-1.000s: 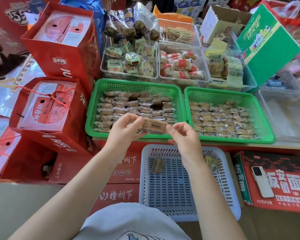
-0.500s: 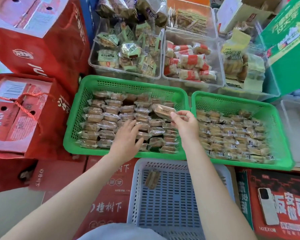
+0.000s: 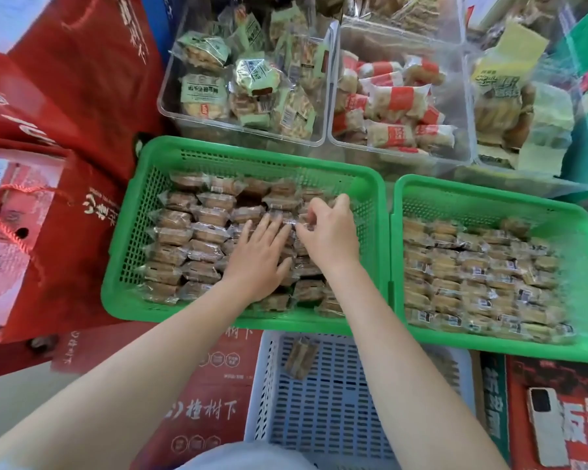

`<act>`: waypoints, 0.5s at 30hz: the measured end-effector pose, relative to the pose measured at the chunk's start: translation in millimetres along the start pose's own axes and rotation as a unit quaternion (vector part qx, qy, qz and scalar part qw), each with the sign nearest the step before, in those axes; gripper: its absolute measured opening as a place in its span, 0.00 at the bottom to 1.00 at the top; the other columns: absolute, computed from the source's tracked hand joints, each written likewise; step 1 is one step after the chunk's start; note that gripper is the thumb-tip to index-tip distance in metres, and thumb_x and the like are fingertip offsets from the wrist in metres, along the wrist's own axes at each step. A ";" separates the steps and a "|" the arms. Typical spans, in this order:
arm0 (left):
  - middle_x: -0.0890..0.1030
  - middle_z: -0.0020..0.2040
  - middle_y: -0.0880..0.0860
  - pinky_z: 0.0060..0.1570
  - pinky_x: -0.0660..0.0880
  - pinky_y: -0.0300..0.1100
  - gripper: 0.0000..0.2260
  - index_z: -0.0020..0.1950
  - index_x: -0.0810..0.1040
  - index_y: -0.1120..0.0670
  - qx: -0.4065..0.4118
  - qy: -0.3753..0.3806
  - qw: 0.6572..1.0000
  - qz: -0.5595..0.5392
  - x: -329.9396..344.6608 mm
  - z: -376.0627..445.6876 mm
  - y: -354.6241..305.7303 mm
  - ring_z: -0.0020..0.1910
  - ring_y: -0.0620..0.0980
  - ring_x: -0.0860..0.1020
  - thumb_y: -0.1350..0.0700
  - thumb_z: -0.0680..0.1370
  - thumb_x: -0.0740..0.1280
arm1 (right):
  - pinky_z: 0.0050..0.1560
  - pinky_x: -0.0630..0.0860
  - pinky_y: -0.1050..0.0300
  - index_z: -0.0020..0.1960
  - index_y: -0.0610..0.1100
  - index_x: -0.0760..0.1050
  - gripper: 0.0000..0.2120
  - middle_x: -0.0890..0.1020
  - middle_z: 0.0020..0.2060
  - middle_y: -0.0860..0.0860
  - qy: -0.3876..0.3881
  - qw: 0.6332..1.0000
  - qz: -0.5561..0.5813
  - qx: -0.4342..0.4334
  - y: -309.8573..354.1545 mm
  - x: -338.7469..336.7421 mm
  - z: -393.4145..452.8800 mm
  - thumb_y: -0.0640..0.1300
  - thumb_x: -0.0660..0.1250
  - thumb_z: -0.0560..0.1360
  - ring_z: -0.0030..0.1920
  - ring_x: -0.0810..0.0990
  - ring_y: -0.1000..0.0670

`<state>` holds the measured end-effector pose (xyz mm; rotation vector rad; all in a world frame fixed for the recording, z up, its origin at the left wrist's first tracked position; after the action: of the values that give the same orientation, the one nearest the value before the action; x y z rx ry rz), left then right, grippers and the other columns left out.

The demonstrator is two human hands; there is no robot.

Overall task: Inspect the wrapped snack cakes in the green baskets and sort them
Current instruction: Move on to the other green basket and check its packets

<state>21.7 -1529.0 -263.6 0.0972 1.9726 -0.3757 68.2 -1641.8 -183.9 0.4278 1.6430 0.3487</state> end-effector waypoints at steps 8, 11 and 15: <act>0.41 0.83 0.52 0.79 0.38 0.54 0.31 0.83 0.42 0.51 -0.001 -0.016 1.000 0.012 7.6 3.4 3.1 0.82 0.51 0.39 0.41 0.85 0.47 | 0.38 0.75 0.53 0.44 0.44 0.71 0.11 0.68 0.48 0.46 -0.026 0.999 0.033 0.019 -4.1 -12.6 0.0 0.49 0.70 0.75 0.38 0.74 0.44; 0.41 0.83 0.52 0.79 0.39 0.55 0.30 0.83 0.42 0.51 0.000 -0.015 1.000 0.014 7.6 3.2 2.3 0.82 0.51 0.39 0.41 0.85 0.47 | 0.38 0.73 0.53 0.45 0.43 0.70 0.11 0.68 0.48 0.45 -0.025 1.000 0.013 0.012 -5.0 -4.4 -1.3 0.48 0.70 0.76 0.39 0.73 0.44; 0.43 0.83 0.51 0.79 0.38 0.54 0.30 0.83 0.44 0.51 0.000 -0.012 1.000 0.003 4.9 5.0 1.7 0.82 0.51 0.39 0.42 0.85 0.48 | 0.38 0.69 0.55 0.48 0.42 0.71 0.10 0.68 0.51 0.44 0.018 1.000 0.021 0.014 -12.1 21.2 2.2 0.47 0.70 0.77 0.40 0.74 0.43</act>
<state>24.4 -1529.4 -270.3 0.0986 1.9476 -0.3705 67.6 -1642.6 -208.3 0.4805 1.6774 0.3672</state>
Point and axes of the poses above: each hand's wrist, its own z-axis towards the middle knuckle, its own x-axis out of the palm, y = z × x, the point moved 10 cm from there along z, towards the middle knuckle
